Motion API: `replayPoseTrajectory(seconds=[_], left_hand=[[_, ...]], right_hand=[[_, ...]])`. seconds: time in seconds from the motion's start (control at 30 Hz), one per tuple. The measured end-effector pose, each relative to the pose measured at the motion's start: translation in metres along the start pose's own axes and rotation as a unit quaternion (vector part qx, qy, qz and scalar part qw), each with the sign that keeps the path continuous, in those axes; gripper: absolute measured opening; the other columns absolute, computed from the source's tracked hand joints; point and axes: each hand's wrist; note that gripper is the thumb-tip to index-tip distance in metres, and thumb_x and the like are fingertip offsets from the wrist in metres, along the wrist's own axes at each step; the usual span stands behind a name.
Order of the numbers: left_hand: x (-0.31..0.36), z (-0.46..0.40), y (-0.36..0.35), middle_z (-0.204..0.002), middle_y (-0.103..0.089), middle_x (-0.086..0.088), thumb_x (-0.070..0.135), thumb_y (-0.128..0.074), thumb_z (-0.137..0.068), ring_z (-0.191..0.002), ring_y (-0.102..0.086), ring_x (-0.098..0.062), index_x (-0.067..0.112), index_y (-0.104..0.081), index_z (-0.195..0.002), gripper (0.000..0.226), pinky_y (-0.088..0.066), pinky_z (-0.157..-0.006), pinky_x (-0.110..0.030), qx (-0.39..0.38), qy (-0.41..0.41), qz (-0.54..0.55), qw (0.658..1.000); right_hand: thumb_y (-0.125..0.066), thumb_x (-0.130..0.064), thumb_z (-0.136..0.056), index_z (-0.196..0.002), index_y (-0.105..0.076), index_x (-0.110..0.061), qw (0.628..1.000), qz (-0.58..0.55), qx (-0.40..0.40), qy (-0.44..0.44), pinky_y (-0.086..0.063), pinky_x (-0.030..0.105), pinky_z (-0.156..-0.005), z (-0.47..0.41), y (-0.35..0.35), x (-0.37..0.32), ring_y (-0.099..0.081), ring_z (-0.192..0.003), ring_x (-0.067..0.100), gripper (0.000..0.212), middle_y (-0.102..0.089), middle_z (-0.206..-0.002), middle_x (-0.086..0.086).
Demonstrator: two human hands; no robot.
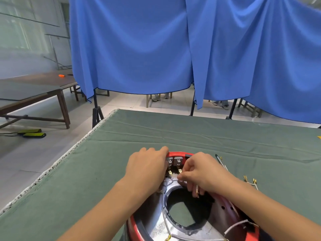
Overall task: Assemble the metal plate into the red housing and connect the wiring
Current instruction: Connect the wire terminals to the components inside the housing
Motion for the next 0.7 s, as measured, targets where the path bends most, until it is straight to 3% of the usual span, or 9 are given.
replayPoseTrajectory(seconds=[0.17,0.3,0.47,0.7], left_hand=[[0.001,-0.006,0.001,-0.111,-0.057,0.002,0.03,-0.042,-0.092,-0.108,-0.047,-0.022,0.022,-0.048,-0.115,0.025,-0.038,-0.078,-0.032,-0.018,-0.026,0.027,0.999],[0.003,-0.008,0.001,-0.122,-0.055,0.005,0.029,-0.042,-0.091,-0.115,-0.049,-0.018,0.027,-0.044,-0.127,0.036,-0.044,-0.089,-0.037,-0.064,-0.047,0.102,0.992],[-0.001,-0.008,-0.002,-0.124,-0.055,0.008,0.03,-0.041,-0.095,-0.116,-0.051,-0.018,0.035,-0.041,-0.133,0.038,-0.044,-0.091,-0.037,-0.065,-0.037,0.132,0.988],[-0.001,-0.011,-0.001,-0.124,-0.06,0.005,0.031,-0.036,-0.098,-0.115,-0.053,-0.021,0.03,-0.05,-0.127,0.031,-0.045,-0.091,-0.04,-0.062,-0.033,0.139,0.988]], right_hand=[[-0.064,-0.022,-0.087,-0.071,-0.065,-0.012,0.999,0.031,0.037,0.024,-0.033,0.009,-0.038,0.005,-0.003,0.002,-0.052,-0.031,0.003,0.019,-0.066,-0.051,-0.003],[-0.063,-0.023,-0.089,-0.07,-0.061,-0.014,0.999,0.022,0.029,0.026,-0.037,0.013,-0.044,0.004,-0.004,0.001,-0.053,-0.035,0.004,0.021,-0.063,-0.051,-0.003],[-0.062,-0.022,-0.09,-0.069,-0.051,-0.018,0.999,-0.01,0.031,0.016,-0.04,0.017,-0.047,0.002,-0.005,0.004,-0.052,-0.036,0.006,0.023,-0.062,-0.052,-0.004],[-0.064,-0.023,-0.089,-0.067,-0.049,-0.019,0.998,-0.003,0.041,0.036,-0.04,0.019,-0.047,0.001,-0.007,0.005,-0.049,-0.034,0.005,0.027,-0.059,-0.047,-0.005]])
Point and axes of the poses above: each hand's wrist, its own z-axis away from the middle knuckle, its own y-axis out of the back of the hand, x = y × z
